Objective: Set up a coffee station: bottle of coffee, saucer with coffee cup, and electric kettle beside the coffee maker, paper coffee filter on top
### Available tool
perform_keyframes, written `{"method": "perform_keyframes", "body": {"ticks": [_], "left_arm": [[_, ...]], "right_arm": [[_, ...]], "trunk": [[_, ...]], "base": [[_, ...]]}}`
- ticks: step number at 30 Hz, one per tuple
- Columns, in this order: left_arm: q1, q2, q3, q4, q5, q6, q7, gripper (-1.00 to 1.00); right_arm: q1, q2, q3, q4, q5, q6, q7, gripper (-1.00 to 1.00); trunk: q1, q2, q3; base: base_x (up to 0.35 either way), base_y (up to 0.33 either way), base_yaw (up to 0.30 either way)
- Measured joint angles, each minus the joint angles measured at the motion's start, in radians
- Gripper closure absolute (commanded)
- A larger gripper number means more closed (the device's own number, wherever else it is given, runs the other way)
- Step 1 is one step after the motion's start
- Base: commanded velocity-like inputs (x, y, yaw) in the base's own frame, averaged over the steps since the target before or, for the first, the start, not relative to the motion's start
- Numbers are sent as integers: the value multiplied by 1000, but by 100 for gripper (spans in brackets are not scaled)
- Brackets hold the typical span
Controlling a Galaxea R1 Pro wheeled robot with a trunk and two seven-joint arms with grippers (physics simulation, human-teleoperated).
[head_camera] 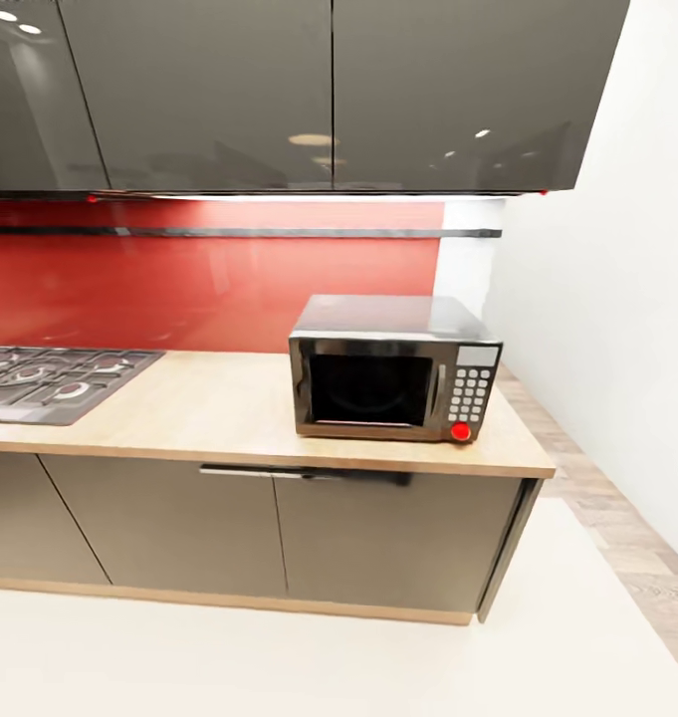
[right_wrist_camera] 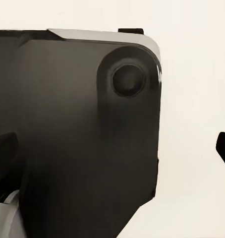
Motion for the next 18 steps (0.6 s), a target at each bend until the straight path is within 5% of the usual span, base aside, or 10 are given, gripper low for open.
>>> {"method": "perform_keyframes", "body": {"ticks": [4,6,18], "left_arm": [[-24,45,1,-71,3,3,1,-100],[-28,56,2,-99,10,5,0,-100],[-33,67,3,-124,20,3,0,-100]], "right_arm": [[0,-83,-3,-53,-2,1,1,-100],[0,-102,-2,-80,-3,2,1,-100],[0,-117,-1,-148,-2,2,1,-100]], "trunk": [[-15,28,8],[-23,42,12],[-69,126,35]], "base": [[0,0,182],[0,0,180],[0,0,180]]}}
